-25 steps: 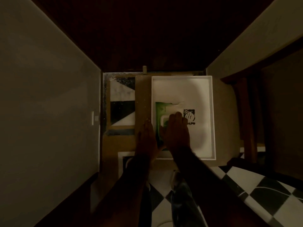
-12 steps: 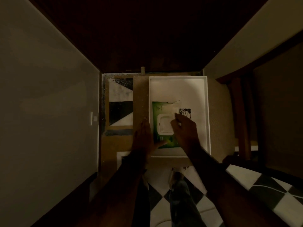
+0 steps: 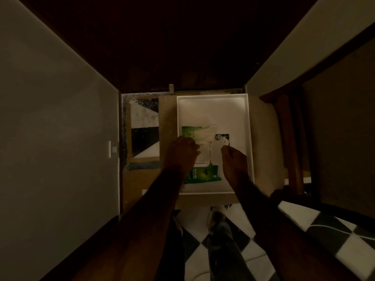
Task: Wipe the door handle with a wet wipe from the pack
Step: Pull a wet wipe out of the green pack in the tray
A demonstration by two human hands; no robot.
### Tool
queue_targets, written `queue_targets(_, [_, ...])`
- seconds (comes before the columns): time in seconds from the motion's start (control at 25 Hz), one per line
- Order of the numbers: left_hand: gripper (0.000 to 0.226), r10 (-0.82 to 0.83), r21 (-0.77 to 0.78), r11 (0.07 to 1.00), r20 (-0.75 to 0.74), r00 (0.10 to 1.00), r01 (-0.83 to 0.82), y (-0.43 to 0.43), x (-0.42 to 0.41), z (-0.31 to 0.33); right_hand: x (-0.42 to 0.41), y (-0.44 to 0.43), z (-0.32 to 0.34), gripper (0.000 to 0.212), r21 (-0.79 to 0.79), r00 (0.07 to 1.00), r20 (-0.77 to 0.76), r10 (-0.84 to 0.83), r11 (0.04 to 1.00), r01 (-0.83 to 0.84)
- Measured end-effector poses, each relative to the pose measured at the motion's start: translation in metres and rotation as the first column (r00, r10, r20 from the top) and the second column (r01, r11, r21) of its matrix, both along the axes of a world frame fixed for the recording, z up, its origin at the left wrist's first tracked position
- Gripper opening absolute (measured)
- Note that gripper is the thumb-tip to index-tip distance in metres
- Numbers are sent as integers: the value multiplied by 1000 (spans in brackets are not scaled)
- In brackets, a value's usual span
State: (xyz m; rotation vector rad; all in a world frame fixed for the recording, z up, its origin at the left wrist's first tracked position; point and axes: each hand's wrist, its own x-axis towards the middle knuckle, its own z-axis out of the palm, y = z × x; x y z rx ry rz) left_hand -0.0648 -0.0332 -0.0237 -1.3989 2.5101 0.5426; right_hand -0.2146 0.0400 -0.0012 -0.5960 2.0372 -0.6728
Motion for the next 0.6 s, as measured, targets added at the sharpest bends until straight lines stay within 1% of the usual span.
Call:
queue_targets(0.16, [34,-7,-24,1000,54,998,8,-3,-1,-8,-4,3,-5,57,-8,999,-41,28,1000,-29])
queue_targets(0.24, [30,41,-3,999,47,998,-41,-4,-6,-10,-4,3,-7,56,-11,998,-50,36,999,-37])
queue_targets(0.32, [22,171,66,984,-50,984,-168,-5,-8,-10,-4,3,-6,52,-31,996,-65,62,997,-64])
queue_targets(0.4, [18,336,197,934,-198,921,-299,-8,-4,-7,-2,3,-5,40,-68,987,-122,106,991,-115])
queue_targets(0.44, [18,419,267,897,-251,873,-353,-8,0,-5,1,4,-3,31,-79,980,-150,129,987,-142])
queue_targets(0.48, [19,520,331,842,-288,804,-426,-9,6,0,5,3,2,27,-94,976,-159,151,981,-167])
queue_targets(0.52, [18,644,401,755,-309,699,-519,-10,13,5,10,3,6,30,-119,970,-160,185,971,-205])
queue_targets(0.56, [15,772,483,632,-315,552,-606,-12,21,11,15,3,8,33,-147,954,-169,246,951,-271])
queue_targets(0.6, [12,876,587,481,-310,369,-651,-14,28,15,22,4,8,34,-147,917,-207,341,916,-374])
